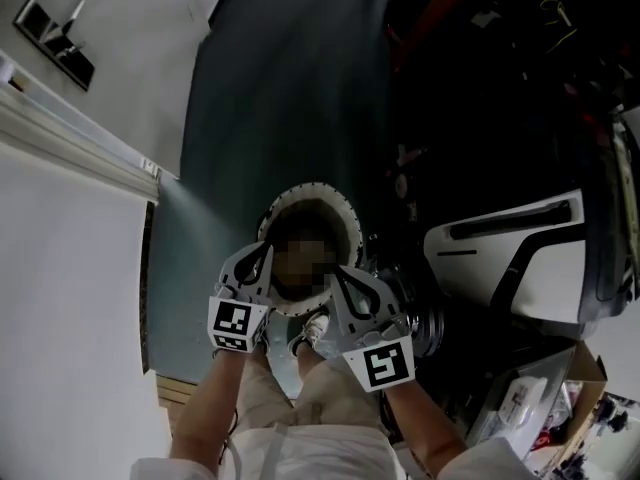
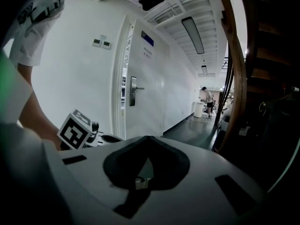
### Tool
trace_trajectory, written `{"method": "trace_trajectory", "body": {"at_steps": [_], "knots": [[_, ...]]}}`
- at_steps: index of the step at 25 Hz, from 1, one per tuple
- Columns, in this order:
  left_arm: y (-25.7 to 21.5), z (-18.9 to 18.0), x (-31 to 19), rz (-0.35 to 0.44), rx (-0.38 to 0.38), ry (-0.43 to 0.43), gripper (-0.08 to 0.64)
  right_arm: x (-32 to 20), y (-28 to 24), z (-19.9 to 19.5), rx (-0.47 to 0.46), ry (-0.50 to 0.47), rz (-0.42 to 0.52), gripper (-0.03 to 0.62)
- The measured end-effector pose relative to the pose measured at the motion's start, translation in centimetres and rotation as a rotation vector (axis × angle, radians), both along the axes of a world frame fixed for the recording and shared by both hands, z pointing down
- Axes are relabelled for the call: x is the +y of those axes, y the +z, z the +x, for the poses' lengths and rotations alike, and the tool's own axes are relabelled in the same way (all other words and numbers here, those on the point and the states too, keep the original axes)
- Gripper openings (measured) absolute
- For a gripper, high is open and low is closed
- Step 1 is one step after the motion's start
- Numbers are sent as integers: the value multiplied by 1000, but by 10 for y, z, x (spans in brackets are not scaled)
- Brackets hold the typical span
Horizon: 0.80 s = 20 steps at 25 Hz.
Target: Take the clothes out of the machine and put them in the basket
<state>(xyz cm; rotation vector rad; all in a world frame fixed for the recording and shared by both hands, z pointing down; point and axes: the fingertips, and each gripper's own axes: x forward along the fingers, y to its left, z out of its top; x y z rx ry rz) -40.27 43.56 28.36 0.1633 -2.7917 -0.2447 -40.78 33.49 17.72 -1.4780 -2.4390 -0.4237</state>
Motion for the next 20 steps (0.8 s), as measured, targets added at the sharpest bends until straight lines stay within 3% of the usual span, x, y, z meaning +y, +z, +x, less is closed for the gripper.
{"method": "trace_trajectory", "body": {"at_steps": [5,12,16,20], "knots": [[-109,12,27,21,-153,-75,14,1,-65,0,-16,44,-79,14],[-244,37,46,-61,-341,-71,14,-9,-150,-6,-89,88,-158,14],[-307,51,59,-76,-445,-100,14,-19,-191,-9,-136,94,-191,14],[-342,62,69,-97,-499,-116,14,-27,-218,-4,-153,114,-237,14]]}}
